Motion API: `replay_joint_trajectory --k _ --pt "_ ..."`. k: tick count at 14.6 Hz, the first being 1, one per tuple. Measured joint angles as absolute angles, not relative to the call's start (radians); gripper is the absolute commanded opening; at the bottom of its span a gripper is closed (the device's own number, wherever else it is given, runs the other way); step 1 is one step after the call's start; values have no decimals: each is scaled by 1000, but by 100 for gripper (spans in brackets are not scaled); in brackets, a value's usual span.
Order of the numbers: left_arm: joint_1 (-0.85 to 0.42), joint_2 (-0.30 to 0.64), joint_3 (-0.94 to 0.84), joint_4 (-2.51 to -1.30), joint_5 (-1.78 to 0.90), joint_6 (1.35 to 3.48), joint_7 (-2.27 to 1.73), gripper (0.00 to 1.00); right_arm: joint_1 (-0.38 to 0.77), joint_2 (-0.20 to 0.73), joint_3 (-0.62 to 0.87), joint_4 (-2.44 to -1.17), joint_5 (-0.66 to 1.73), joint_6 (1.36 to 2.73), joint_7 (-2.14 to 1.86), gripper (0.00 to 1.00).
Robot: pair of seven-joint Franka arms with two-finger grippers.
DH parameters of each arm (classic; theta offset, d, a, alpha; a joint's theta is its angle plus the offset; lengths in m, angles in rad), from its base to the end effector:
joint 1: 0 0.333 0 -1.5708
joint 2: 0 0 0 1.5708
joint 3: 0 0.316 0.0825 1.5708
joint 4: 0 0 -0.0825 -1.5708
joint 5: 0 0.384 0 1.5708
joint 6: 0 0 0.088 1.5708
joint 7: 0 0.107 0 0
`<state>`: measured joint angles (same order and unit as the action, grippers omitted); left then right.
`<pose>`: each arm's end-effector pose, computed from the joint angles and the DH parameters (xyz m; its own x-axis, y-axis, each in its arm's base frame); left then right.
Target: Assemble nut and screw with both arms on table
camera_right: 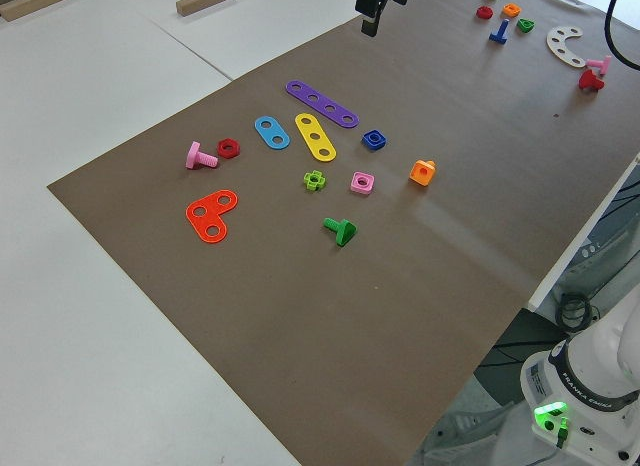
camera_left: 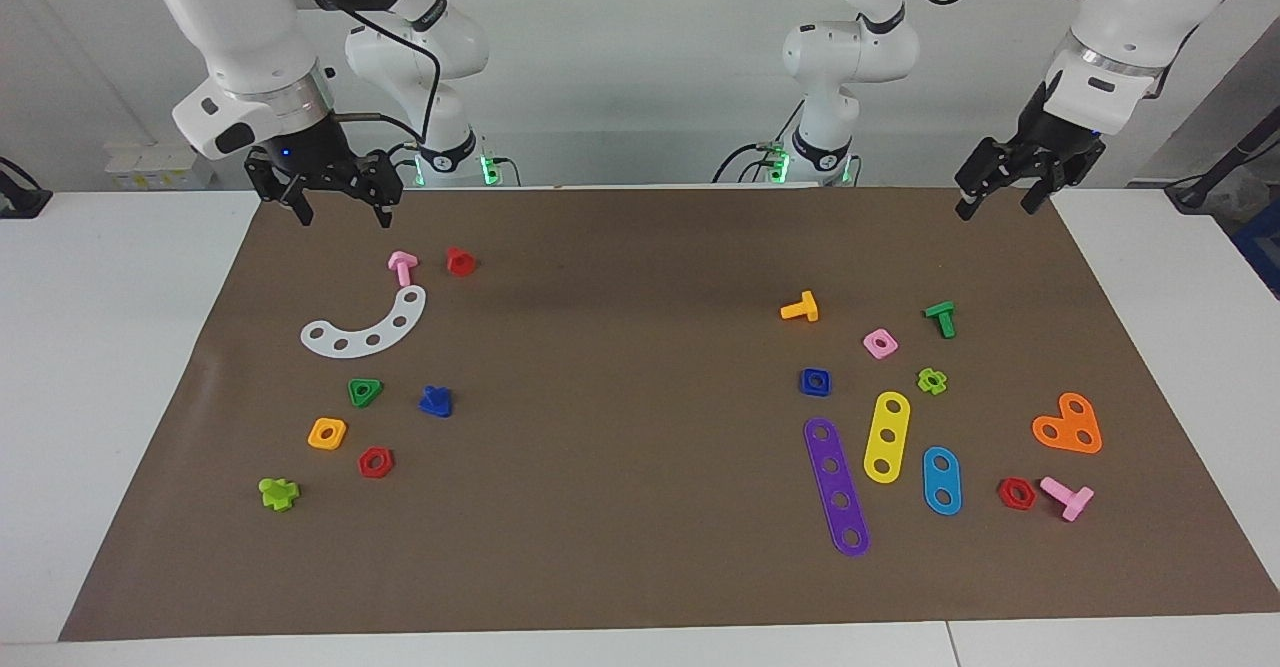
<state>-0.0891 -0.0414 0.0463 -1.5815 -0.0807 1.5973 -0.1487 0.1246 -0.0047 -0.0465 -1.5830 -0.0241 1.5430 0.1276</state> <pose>0.5438 -0.0312 0.6449 0.9932 0.1074 0.0442 0.1031 -0.9906 0.0900 0.5483 0.0402 0.6190 0.9982 -0.0501 -0.0320 -0.0493 -0.9984 0.0282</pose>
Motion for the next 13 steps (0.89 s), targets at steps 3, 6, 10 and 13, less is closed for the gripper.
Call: replay_joint_trajectory --k 3,6,10,13 --pt "-91 -41 44 -1582 -81 1596 -123 100 125 -5 -47 -1585 -24 1543 128 100" --pt "-91 -41 44 -1583 -80 1594 -85 100 124 -5 -47 -1585 -24 1543 128 100" --pt "-109 -41 34 -1588 -17 1572 -69 100 125 -5 -47 -1586 -24 1520 128 99" --pt "-121 -42 31 -1588 0 1562 -69 100 125 -4 -47 -1586 -24 1533 128 98"
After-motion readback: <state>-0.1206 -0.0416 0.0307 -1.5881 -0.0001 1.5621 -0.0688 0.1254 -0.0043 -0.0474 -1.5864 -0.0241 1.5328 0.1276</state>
